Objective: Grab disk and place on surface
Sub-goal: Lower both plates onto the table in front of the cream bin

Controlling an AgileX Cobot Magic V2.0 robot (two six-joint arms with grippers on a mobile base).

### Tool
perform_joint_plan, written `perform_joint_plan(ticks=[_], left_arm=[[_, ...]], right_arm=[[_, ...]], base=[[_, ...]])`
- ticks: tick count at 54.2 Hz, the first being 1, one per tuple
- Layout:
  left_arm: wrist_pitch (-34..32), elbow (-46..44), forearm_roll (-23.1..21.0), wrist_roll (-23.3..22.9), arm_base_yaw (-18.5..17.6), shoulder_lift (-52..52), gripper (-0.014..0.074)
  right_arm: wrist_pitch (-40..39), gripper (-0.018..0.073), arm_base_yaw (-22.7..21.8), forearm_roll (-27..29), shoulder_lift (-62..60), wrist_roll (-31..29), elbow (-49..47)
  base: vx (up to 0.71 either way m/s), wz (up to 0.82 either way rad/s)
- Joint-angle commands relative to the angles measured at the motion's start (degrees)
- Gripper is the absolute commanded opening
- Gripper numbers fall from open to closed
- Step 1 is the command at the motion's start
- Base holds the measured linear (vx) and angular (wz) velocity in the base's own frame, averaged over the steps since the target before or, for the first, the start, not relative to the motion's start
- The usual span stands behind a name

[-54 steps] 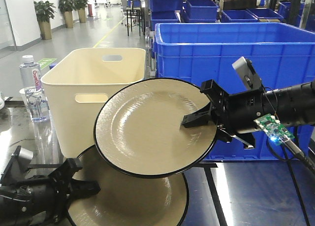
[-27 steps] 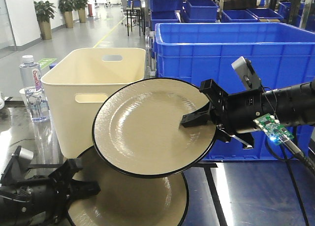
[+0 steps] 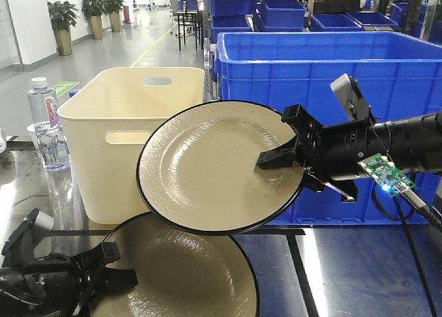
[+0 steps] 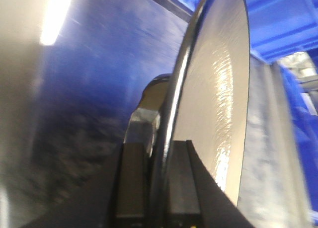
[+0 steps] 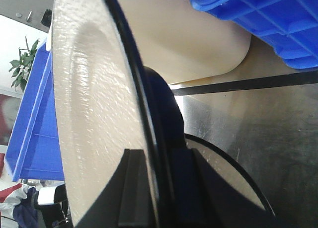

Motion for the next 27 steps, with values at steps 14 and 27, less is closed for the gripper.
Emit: perform_joint_plan(ticks=[14,27], left_arm=[[5.1,-2.1,-3.9,-1.2,-0.2,4.6,0.0006],[1.5,-2.1,0.3,1.9,-0.1,5.5,0.0102]], right_arm=[[-2.8,-0.0005,-0.2,6.3,-3.0,-0.2,-2.4],[-2.8,0.0001,-0.2,5.7,-3.0,-0.2,-2.4]], base=[[0.00,0.00],[0.00,0.00]])
